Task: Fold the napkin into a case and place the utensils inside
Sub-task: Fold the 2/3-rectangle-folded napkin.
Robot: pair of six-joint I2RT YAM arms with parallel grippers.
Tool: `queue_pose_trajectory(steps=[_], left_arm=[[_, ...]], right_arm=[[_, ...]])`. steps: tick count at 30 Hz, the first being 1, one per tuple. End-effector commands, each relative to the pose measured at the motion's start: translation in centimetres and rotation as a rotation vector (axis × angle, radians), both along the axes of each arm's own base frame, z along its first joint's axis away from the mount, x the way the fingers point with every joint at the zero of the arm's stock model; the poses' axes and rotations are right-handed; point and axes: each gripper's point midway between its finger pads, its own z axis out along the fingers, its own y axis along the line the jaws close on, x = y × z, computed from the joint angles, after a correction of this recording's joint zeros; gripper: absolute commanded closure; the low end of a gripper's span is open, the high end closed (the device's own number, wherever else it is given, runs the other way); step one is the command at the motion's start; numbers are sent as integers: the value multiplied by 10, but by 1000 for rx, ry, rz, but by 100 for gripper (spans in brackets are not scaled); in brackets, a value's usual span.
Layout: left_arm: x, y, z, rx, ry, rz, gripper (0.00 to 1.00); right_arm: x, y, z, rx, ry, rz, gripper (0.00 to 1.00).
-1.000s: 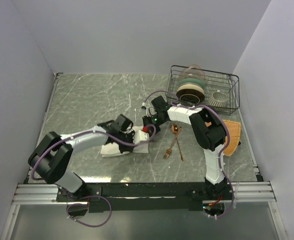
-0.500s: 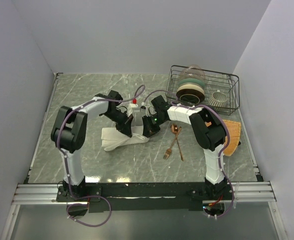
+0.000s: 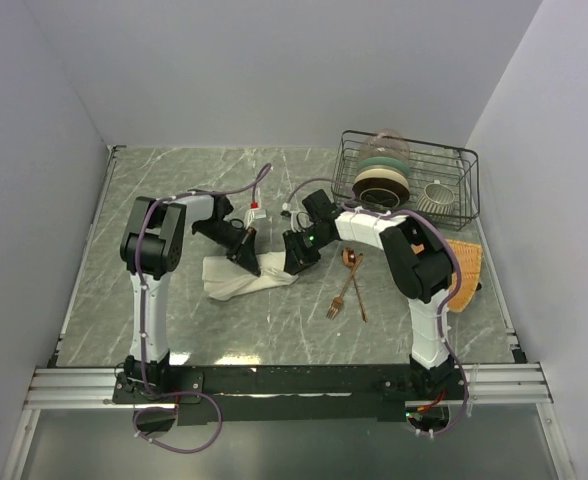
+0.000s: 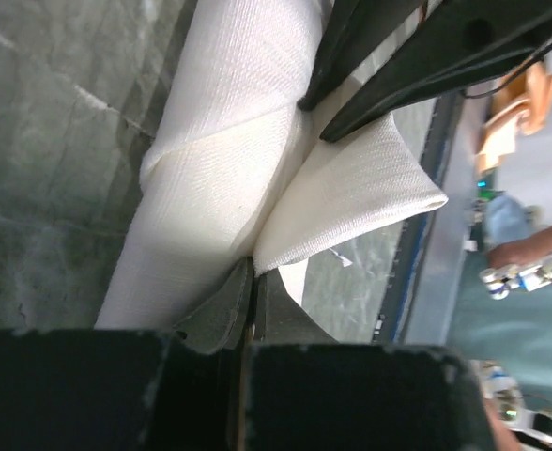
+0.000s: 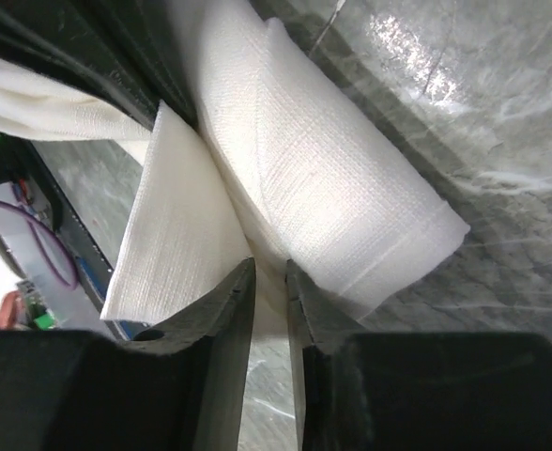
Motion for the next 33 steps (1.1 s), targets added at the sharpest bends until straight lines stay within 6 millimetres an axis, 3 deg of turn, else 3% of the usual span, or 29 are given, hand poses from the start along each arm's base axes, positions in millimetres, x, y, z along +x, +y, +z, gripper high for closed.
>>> queue_pose_trajectory(steps=[1, 2, 8, 10, 12, 16, 19, 26, 29, 33], left_arm=[[-2, 7, -7, 6, 67, 9, 99], [-4, 8, -11, 7, 82, 7, 99], [-7, 10, -21, 34, 125, 19, 99], [-6, 10, -23, 39, 134, 21, 99], [-3, 9, -23, 42, 139, 24, 99], [-2, 10, -27, 51, 162, 25, 99], [0, 10, -27, 48, 175, 28, 99], [4, 12, -28, 57, 173, 41, 98], [5, 13, -28, 55, 178, 38, 98], [9, 15, -27, 53, 181, 52, 98]], right_arm=[[21, -19, 11, -72, -153, -20, 65], [25, -18, 27, -43, -192, -23, 62], [39, -19, 83, 61, -385, 24, 40], [41, -17, 90, 80, -467, 83, 31], [41, -10, 94, 76, -544, 144, 29], [33, 8, 94, 64, -722, 321, 26], [22, 25, 92, 52, -822, 437, 17], [10, 44, 61, -7, -885, 567, 16], [11, 47, 49, -38, -893, 594, 21], [11, 45, 39, -65, -888, 617, 36]])
